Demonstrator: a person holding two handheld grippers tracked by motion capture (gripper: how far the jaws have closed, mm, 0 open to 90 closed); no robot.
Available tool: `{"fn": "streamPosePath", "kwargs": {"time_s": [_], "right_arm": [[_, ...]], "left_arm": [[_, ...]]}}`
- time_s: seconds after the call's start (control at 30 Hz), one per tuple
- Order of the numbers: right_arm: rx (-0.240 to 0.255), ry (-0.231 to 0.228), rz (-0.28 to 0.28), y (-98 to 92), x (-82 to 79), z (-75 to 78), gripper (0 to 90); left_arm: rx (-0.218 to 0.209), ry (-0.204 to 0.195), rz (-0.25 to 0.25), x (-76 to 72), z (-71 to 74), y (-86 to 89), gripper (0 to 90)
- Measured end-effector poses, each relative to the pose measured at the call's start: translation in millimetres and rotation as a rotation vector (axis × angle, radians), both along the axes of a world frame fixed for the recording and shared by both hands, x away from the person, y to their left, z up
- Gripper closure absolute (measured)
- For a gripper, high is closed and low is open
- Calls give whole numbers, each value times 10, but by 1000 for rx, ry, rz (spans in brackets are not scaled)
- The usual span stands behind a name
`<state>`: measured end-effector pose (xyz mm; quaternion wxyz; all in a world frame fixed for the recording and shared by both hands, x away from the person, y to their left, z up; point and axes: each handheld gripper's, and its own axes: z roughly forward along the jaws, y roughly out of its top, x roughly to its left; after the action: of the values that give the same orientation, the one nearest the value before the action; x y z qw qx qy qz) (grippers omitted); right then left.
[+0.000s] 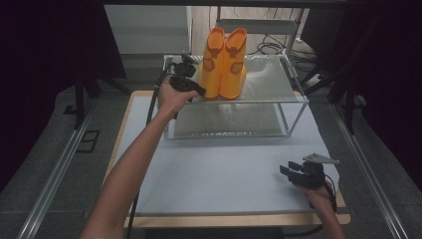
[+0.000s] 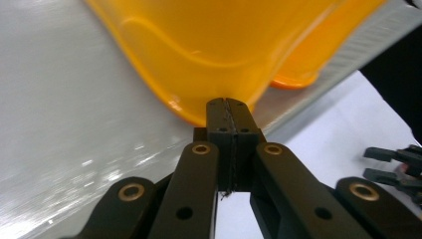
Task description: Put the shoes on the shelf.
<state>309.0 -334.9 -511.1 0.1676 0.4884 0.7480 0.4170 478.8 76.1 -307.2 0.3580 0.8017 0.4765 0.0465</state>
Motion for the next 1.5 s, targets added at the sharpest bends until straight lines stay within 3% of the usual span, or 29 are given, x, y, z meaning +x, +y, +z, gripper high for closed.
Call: {"fn": "streamPosePath", "kwargs": {"time_s": [0.07,0.13,0.27,0.37,0.6,0.77,1.03,1.23,1.37,1.5], "right_arm": [[-1,-1,4,4,-3,5,527],[0,-1,4,4,-3,6,527],[5,-3,0,-16,-9,12,527],[8,-2,-6,-50,-9,4,528],[13,-1,-22,-75,-8,12,528],[6,0,-18,-48,-4,7,528],[16,13,-16,-59,2,-15,529],[13,9,-16,-58,3,-8,529],[9,9,-14,-54,4,-15,529],[13,10,-17,-63,4,-13,529]], "left_arm": [[-26,7,-16,0,2,-64,900],[-84,21,-46,2,-2,-142,900],[-47,9,-83,-12,-2,-279,899],[-24,1,-75,-31,18,-199,899],[-13,-19,42,18,-14,135,899],[-8,-26,76,103,-84,83,898],[-7,-41,70,104,9,-47,899],[-33,-49,59,82,15,-156,899],[-15,-60,52,67,15,-133,898],[-34,-60,38,40,18,-43,881]]}}
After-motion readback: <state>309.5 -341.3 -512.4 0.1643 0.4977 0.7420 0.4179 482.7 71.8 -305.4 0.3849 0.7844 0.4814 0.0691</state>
